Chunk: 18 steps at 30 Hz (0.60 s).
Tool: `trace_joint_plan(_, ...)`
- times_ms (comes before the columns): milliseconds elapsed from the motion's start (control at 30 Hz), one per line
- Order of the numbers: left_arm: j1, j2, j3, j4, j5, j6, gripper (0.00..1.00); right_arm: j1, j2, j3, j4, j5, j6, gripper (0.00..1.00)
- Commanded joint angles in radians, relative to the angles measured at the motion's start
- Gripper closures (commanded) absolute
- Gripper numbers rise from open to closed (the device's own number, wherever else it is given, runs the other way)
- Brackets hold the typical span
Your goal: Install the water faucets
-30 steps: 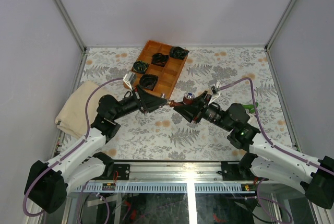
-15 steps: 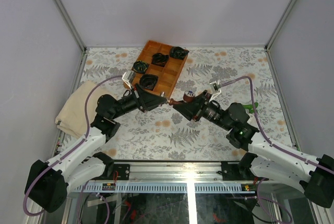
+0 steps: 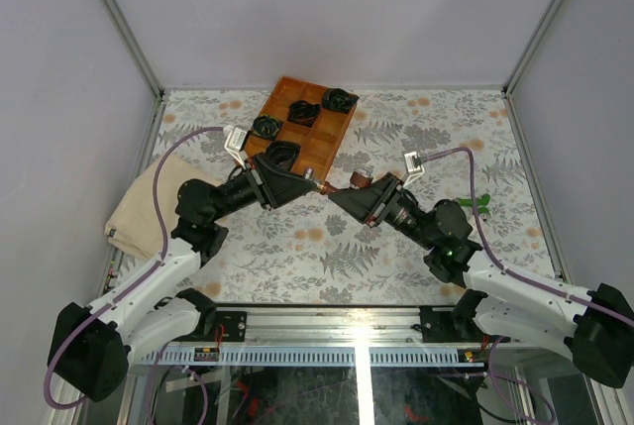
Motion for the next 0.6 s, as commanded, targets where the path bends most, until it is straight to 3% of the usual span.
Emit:
trace_joint_plan(0, -0.019, 0.006, 0.009, 0.132, 0.092, 0.099, 1.0, -0.003, 0.009, -0.006, 0.122, 0.033, 0.092, 1.0)
trace_joint_plan(367, -0.02, -0.018, 0.022, 0.084, 0.095, 0.26, 1.0, -0.004, 0.011, 0.008, 0.106, 0.015, 0.091, 1.0)
trace_joint_plan(567, -0.024, -0.002, 0.026, 0.111, 0.111, 0.249, 0.99, -0.004, 0.014, 0.0, 0.141, 0.01, 0.097, 1.0)
